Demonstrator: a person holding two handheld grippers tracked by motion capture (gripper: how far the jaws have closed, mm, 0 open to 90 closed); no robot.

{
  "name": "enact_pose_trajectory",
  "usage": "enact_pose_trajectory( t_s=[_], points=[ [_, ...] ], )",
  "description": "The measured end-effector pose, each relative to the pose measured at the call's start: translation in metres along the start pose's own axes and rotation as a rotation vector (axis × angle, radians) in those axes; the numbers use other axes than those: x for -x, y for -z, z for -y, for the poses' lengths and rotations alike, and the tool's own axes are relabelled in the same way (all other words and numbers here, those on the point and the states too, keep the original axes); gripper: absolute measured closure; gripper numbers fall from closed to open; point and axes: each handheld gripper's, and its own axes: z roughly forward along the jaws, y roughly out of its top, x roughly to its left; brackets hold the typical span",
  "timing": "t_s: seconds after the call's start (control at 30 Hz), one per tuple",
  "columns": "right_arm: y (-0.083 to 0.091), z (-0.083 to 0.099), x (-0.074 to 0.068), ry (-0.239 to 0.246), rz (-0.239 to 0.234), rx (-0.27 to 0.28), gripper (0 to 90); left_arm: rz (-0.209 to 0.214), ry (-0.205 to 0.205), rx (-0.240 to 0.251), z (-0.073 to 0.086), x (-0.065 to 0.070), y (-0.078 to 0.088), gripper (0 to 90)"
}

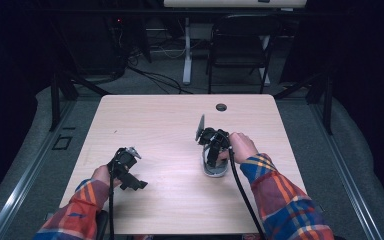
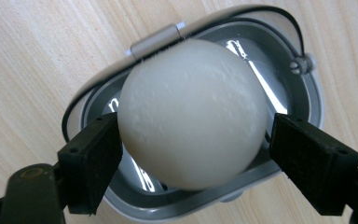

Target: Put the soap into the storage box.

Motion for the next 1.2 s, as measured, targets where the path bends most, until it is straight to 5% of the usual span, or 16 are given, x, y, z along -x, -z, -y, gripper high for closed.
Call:
enact_pose_trajectory(
  t_s=[0.57,1.2],
  points=[
    [0.033,0.022,-0.005,-0.01,0.016,0.135,6.7,-0.003,-0.002,-0.004,0.0,0.0,0.0,0.0],
    [0.06,0.056,0.005,-0.06,0.05,0.202,0.0,-0.005,0.0,0.0,0.0,0.001,0.0,0.0]
  ],
)
